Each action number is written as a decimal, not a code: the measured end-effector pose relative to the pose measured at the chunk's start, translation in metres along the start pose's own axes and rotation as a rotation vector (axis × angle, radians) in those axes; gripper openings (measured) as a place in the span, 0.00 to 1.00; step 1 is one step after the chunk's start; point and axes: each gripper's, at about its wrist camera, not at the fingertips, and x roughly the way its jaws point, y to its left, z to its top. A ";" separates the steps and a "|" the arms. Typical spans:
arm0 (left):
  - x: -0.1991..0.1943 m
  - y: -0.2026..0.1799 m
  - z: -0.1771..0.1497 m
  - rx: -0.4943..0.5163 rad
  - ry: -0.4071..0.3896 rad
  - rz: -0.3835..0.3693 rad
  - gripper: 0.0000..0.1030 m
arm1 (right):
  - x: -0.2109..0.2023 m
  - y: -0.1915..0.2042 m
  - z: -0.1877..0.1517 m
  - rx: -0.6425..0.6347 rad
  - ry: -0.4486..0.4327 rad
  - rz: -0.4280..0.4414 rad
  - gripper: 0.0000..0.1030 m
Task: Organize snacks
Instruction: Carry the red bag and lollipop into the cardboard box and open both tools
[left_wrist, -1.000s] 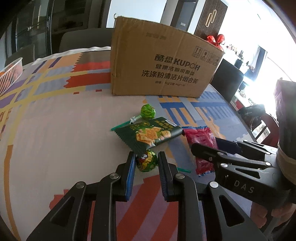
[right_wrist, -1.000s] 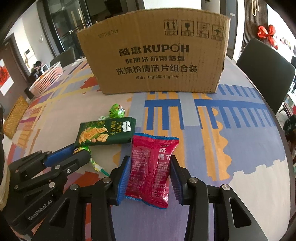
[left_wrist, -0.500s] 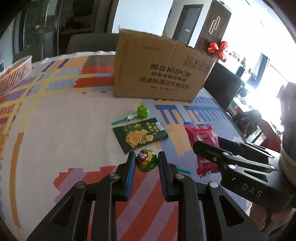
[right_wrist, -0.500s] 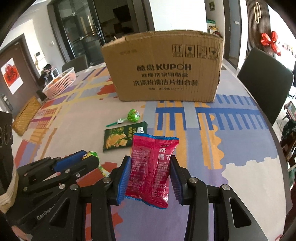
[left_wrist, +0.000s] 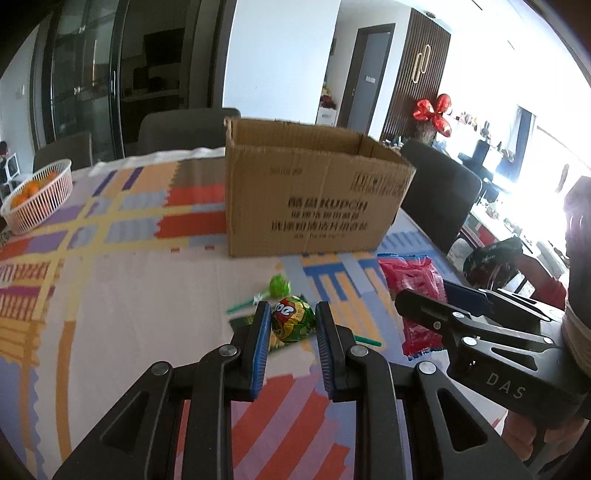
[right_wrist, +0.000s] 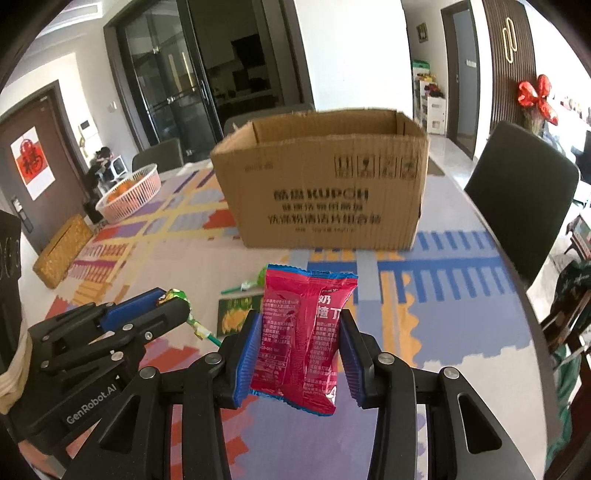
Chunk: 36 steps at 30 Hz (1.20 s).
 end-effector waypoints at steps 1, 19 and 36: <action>-0.001 -0.001 0.003 0.002 -0.005 0.001 0.24 | -0.002 -0.001 0.004 0.000 -0.010 0.001 0.41; -0.019 -0.020 0.082 0.041 -0.133 0.024 0.24 | -0.032 -0.020 0.072 0.018 -0.152 0.012 0.41; -0.009 -0.020 0.146 0.080 -0.189 0.051 0.24 | -0.042 -0.023 0.132 -0.011 -0.229 -0.011 0.41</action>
